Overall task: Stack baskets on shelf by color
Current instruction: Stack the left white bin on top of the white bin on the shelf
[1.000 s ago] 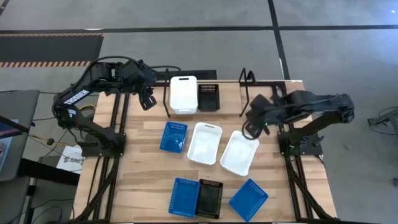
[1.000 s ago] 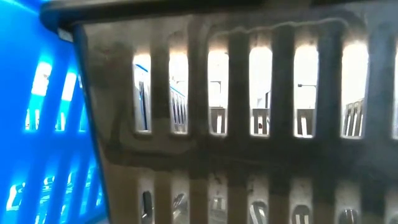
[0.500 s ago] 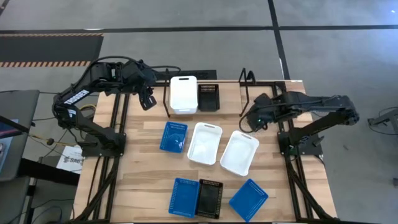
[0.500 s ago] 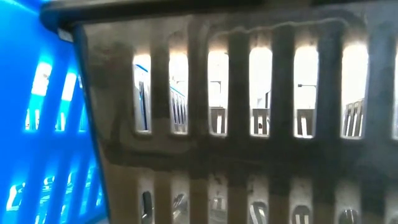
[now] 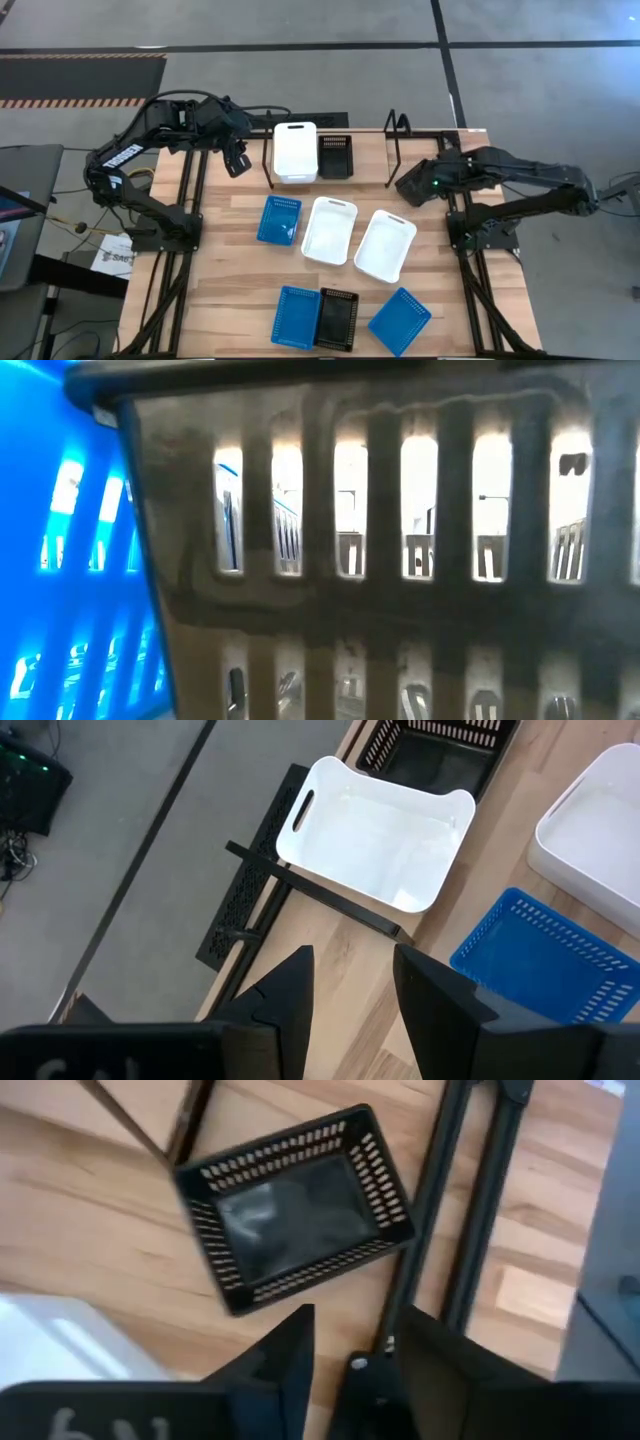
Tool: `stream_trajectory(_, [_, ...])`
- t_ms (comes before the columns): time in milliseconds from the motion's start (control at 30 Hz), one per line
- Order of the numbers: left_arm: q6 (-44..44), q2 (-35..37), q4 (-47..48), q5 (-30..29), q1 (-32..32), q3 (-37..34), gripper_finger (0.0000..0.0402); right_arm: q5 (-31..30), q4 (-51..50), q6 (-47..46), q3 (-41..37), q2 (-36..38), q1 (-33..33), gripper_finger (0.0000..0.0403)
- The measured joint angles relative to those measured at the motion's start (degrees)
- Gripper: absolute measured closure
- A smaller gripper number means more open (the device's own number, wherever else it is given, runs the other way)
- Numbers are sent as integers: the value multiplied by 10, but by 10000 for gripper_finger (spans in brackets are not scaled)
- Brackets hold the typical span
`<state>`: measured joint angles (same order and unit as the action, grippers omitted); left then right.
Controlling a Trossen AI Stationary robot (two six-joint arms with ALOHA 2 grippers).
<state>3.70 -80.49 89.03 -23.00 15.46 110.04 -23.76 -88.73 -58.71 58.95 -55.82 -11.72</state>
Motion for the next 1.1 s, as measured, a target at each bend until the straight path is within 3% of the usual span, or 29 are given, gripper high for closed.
stream_trajectory(233, [5,0,0,0,0,0,274,61,112,197,-31,-3,-129,210])
stream_trajectory(400, [5,0,0,0,0,0,274,112,181,315,-32,-25,-229,213])
stream_trajectory(633, [5,0,0,2,0,0,274,187,200,427,-32,-68,-348,217])
stream_trajectory(867, [6,0,0,17,0,0,274,223,205,493,-32,-127,-416,217])
stream_trajectory(1100, [6,0,0,17,0,0,274,224,207,528,-32,-185,-440,222])
